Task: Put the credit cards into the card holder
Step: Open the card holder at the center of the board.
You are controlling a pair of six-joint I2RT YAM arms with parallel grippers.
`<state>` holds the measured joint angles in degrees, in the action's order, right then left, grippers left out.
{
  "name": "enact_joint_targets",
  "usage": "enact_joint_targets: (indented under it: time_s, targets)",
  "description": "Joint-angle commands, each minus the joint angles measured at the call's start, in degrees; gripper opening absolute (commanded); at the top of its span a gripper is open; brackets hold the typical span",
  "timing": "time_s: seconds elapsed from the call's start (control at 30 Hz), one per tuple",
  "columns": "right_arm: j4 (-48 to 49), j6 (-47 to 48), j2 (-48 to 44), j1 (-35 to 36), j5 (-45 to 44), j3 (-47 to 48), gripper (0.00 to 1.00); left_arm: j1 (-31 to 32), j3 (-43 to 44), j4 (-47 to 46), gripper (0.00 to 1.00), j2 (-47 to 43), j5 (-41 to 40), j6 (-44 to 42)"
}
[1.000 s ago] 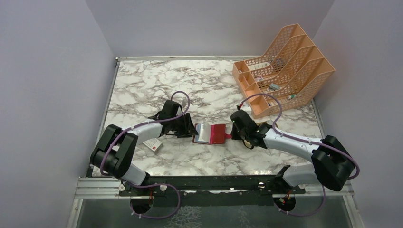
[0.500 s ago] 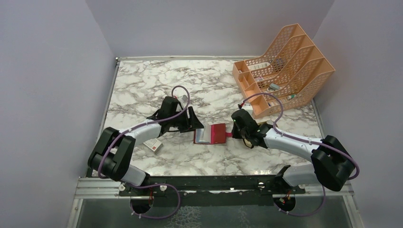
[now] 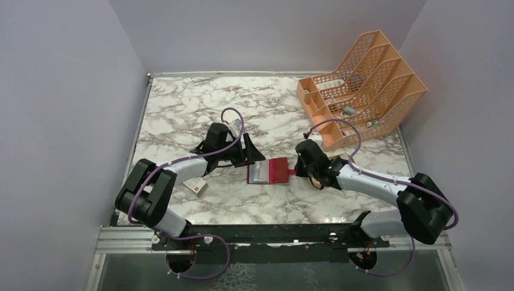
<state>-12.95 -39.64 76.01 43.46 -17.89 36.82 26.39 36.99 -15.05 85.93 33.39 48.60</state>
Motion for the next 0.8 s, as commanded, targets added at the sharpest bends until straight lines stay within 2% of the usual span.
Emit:
enact_joint_targets:
  time_s: [0.0,0.5,0.77]
  targets:
    - [2.5,-0.3,-1.4,-0.2,1.4,-0.7,0.01,0.4,-0.7,-2.3,0.67,1.4,1.0,0.4]
    - [1.9,-0.3,-1.7,-0.2,1.8,-0.4,0.01,0.4,0.7,2.8,0.68,3.7,-3.0,-4.4]
    - [1.5,-0.1,-1.8,-0.2,1.7,0.1,0.01,0.5,0.3,0.4,0.69,5.8,-0.7,-3.4]
